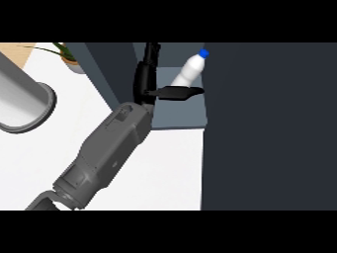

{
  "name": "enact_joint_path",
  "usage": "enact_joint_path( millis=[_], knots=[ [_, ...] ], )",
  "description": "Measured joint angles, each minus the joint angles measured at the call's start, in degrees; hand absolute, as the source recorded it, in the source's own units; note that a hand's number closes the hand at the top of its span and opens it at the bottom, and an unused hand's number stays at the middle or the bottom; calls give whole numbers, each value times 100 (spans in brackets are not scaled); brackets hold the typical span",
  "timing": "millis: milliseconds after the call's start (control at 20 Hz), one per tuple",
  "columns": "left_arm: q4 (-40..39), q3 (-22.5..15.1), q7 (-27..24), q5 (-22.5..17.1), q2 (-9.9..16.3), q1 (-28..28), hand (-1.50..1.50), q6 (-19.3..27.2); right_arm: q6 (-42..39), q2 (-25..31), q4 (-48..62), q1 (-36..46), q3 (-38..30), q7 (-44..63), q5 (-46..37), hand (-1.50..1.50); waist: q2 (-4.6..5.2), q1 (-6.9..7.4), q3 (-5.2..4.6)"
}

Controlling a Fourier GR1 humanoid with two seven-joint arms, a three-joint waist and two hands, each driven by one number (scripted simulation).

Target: Pick up the bottled water, place it into the cabinet and close the cabinet

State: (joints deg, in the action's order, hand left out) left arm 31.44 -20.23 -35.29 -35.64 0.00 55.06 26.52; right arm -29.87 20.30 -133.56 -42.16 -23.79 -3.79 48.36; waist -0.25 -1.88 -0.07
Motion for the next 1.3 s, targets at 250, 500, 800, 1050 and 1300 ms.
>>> enact_joint_path(
  millis=[250,500,800,1050,1300],
  knots=[
    [1123,-692,110,-193,0,-845,-150,256,-38,-59,-13,-67,-53,55,10,-150,-22,85,1],
    [2359,-1166,190,-152,44,-1830,-150,481,-80,-154,-3,-68,-112,71,23,-150,-32,183,2],
    [3635,-1758,161,61,111,-3077,150,717,-33,-208,-37,-20,-115,125,34,-150,-22,210,1],
    [4699,-2240,359,175,554,-3863,150,575,-310,-212,-43,-72,30,163,13,150,-24,220,2],
    [5490,-2455,344,241,1146,-4602,150,372,-567,15,-59,-107,151,316,10,150,-17,211,-1]
  ],
)
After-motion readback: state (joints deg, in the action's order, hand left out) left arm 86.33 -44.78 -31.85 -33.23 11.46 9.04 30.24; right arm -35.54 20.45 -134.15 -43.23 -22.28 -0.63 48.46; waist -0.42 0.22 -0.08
